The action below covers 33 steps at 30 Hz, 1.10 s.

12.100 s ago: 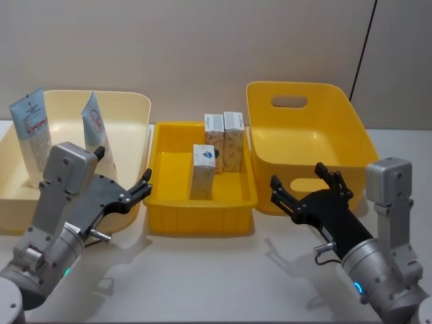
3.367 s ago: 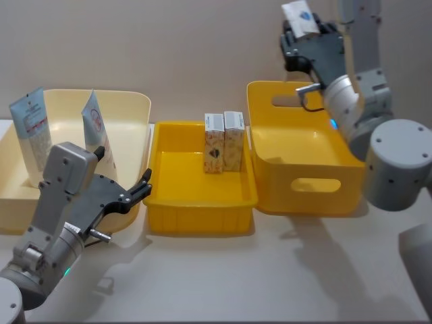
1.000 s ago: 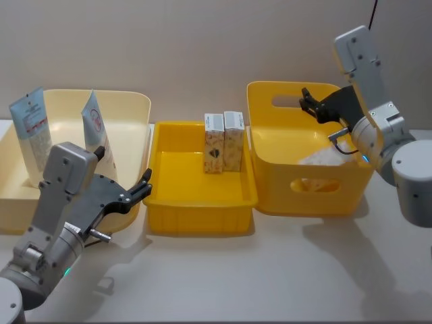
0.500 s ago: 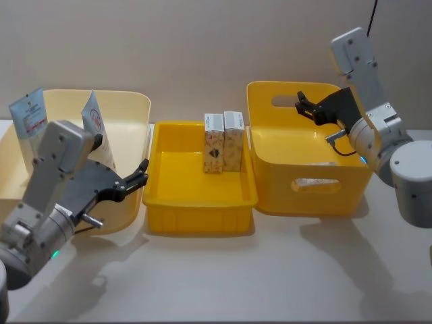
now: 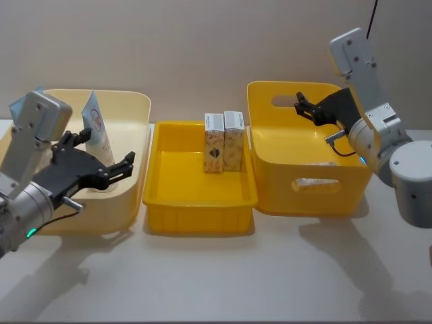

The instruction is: Bimanual collaborative sorting of washing and personal care products

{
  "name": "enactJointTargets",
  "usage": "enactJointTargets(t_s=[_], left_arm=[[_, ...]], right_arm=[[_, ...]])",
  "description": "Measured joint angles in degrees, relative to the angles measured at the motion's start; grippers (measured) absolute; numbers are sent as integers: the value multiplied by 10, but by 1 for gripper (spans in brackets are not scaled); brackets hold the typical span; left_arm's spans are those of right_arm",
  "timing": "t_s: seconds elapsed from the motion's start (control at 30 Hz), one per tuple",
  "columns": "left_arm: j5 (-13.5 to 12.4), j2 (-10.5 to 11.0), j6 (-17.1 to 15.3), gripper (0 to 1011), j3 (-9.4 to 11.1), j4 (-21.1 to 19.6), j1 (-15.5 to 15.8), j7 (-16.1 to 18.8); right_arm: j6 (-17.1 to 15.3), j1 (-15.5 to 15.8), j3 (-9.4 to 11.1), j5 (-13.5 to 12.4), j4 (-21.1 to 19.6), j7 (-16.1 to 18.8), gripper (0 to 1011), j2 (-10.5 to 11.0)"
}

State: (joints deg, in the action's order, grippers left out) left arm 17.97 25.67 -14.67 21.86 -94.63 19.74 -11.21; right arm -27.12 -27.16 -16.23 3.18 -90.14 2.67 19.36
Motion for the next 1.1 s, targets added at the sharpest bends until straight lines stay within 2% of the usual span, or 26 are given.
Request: enactJointTargets(t_s=[0.17, 0.53, 1.1], left_arm=[[16, -1, -7, 1003, -16, 16, 3, -11], [33, -8, -8, 1003, -40, 44, 3, -18], [40, -29, 3, 1004, -49, 123, 37, -39]], right_arm=[[0, 0, 0, 0, 0, 0, 1001, 0], [0, 0, 0, 0, 0, 0, 1001, 0], [0, 0, 0, 0, 0, 0, 1001, 0]])
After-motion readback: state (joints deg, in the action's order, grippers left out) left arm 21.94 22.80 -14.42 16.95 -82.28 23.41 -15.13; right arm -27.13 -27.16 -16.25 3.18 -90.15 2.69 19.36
